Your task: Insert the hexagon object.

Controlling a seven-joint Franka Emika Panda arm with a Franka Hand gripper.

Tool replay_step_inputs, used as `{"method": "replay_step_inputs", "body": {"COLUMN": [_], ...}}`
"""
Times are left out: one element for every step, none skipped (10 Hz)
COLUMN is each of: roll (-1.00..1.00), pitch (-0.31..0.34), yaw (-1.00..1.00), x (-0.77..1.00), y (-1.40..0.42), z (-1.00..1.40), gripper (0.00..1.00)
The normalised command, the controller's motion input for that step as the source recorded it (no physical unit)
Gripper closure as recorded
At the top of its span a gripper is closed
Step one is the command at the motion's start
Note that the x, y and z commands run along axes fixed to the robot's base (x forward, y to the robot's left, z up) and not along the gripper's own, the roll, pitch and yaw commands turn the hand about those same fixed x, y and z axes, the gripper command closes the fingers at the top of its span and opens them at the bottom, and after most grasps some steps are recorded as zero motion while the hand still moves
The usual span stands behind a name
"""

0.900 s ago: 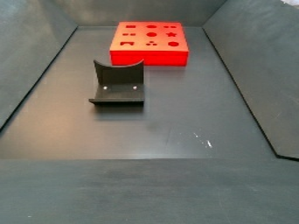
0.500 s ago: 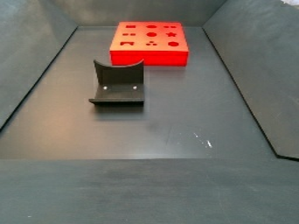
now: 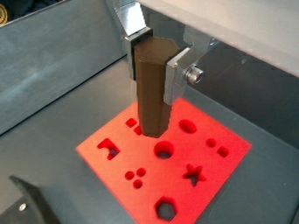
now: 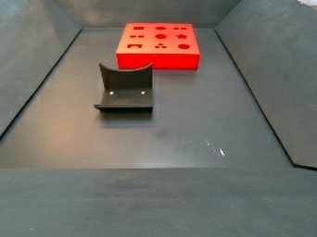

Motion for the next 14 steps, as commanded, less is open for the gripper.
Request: {"method": "replay_step_inputs", "body": {"roll": [-0.35,-0.29,-0.14,0.14,0.14,0.23,0.26,0.2,0.26,0.15,0.0,-0.01,0.0,0.03], "pitch": [0.0,-0.097,-0.393,-0.279,-0.239,-0.229,-0.171,-0.161,-0.149,-0.031,0.129,0.029,0.077,0.13], "yaw": [0.17,0.17,0.08,0.11,0.06,0.0,0.0,0.0,0.0,0.0,0.0,0.0,0.0,0.0], "x": [0.01,0.0,-0.14,-0.23,-0.34,-0.29,-0.25,-0.3,-0.23,-0.15,0.02,0.0,0.0,0.01], "y": [0.25,0.19,0.12,0.01,0.11,0.16,0.15,0.11,0.11,0.06,0.05,0.12,0.08,0.01], "z": [-0.3,-0.43,-0.35,-0.04,-0.1,-0.2,-0.18,-0.28,-0.27,-0.35,-0.58,-0.39,-0.43,-0.31], "gripper": [1.0,1.0,1.0,1.0,1.0,1.0,1.0,1.0,1.0,1.0,1.0,1.0,1.0,1.0]}}
